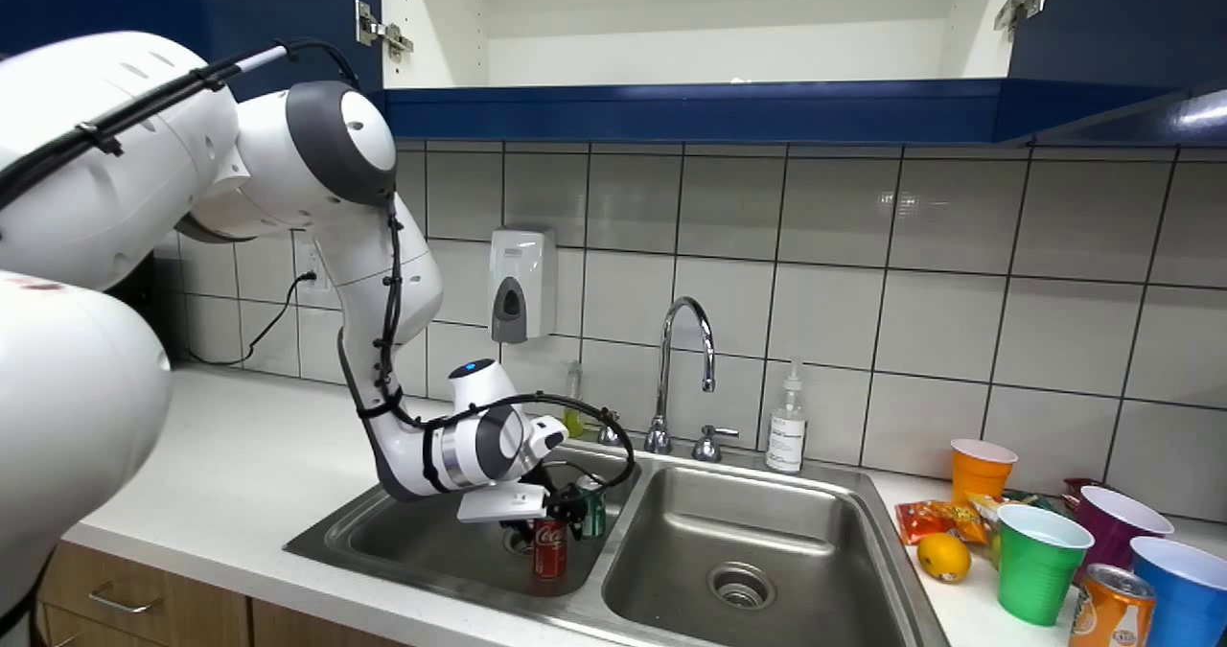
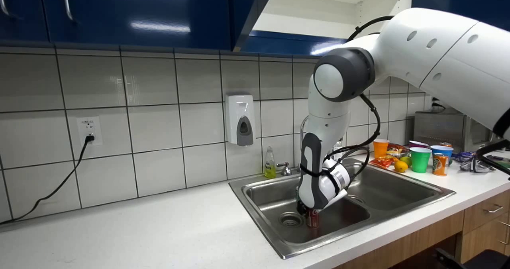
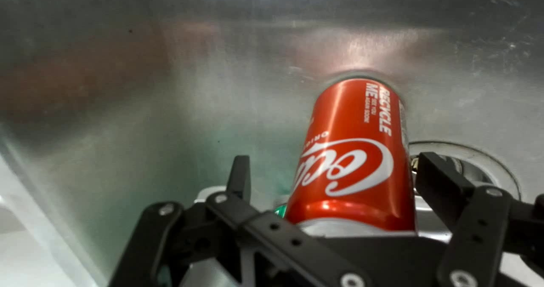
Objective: Move the Cola can to the open cabinet
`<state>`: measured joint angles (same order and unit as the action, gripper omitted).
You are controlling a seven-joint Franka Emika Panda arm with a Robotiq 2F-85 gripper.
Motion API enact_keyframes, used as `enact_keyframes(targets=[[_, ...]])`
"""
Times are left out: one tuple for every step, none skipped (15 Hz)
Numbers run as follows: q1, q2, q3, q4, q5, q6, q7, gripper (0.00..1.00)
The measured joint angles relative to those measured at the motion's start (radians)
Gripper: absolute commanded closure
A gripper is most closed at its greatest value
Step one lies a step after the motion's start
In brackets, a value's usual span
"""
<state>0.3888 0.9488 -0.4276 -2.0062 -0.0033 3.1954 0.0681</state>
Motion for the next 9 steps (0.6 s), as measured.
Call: enact_keyframes(targets=[[0.003, 0.0, -0.002, 0.0, 0.003, 0.0, 0.0, 0.0], [0.005, 0.001, -0.003, 0.001, 0.004, 0.0, 0.0, 0.0], [0.006, 0.001, -0.003, 0.001, 0.005, 0.0, 0.001, 0.06], [0.007, 0.002, -0.003, 0.002, 0.006, 0.0, 0.001, 0.26], [0.007, 0.003, -0.003, 0.003, 0.007, 0.0, 0.001, 0.3], [0.007, 0.004, -0.003, 0.004, 0.007, 0.0, 0.001, 0.31], [0.007, 0.005, -0.003, 0.005, 0.007, 0.0, 0.001, 0.4], [0.007, 0.007, -0.003, 0.007, 0.007, 0.0, 0.001, 0.47], [0.008, 0.009, -0.003, 0.01, 0.008, 0.0, 0.001, 0.55]])
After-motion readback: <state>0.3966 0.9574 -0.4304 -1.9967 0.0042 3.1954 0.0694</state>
